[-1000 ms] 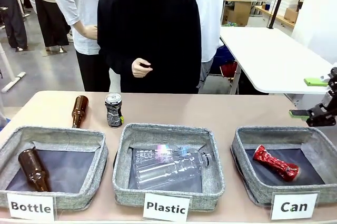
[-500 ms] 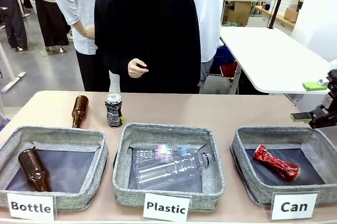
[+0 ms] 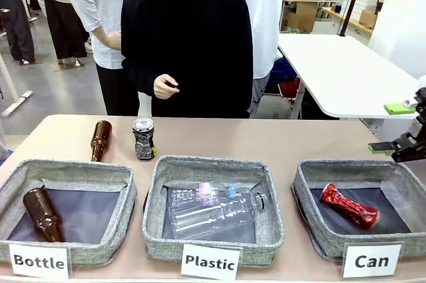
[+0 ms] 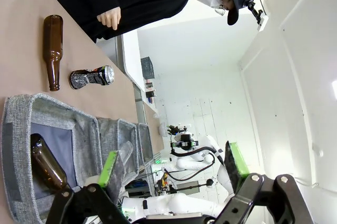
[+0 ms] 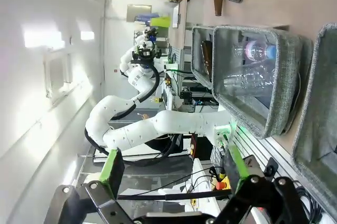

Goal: Sort the can waste into the basket.
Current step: Pick up the can waste from the table and place it in the right Fabric basket.

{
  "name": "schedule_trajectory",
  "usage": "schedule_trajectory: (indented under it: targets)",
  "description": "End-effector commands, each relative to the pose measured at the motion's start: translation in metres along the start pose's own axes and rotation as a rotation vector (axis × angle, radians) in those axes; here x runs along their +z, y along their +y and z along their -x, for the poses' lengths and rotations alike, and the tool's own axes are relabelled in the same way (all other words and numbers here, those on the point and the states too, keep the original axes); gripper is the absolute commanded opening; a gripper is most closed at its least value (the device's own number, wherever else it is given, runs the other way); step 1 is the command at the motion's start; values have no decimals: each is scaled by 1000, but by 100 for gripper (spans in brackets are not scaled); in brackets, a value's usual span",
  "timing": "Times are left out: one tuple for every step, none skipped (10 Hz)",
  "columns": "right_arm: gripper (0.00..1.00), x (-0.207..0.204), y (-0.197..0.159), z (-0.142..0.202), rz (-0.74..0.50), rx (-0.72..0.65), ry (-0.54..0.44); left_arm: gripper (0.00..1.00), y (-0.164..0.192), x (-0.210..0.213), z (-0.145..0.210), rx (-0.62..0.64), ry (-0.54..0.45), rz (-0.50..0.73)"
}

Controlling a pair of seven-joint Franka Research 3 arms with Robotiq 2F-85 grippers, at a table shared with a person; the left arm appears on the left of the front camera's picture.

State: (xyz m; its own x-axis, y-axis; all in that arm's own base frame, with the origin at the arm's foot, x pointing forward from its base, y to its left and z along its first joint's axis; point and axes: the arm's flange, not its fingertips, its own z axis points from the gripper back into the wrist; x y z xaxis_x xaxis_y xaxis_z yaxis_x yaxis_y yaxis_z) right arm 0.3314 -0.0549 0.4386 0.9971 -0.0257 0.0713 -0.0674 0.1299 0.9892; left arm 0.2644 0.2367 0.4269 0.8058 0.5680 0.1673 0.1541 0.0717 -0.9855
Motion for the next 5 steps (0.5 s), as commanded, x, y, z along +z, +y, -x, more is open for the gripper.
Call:
schedule_trajectory:
  targets:
    - [100,2,0,0,3,31,10,100,-4,0,-1,5,-8,21]
    - [100,2,0,0,3,31,10,100,0,0,0,0,0,0]
    - [100,2,0,0,3,31,10,100,-12,-12,2,-153,44,8]
    - [100,2,0,0,3,31,10,100,-28,-43,0,-294,166,-3]
    - [100,2,0,0,3,31,10,100,-39,-76,-2,-429,211,-61]
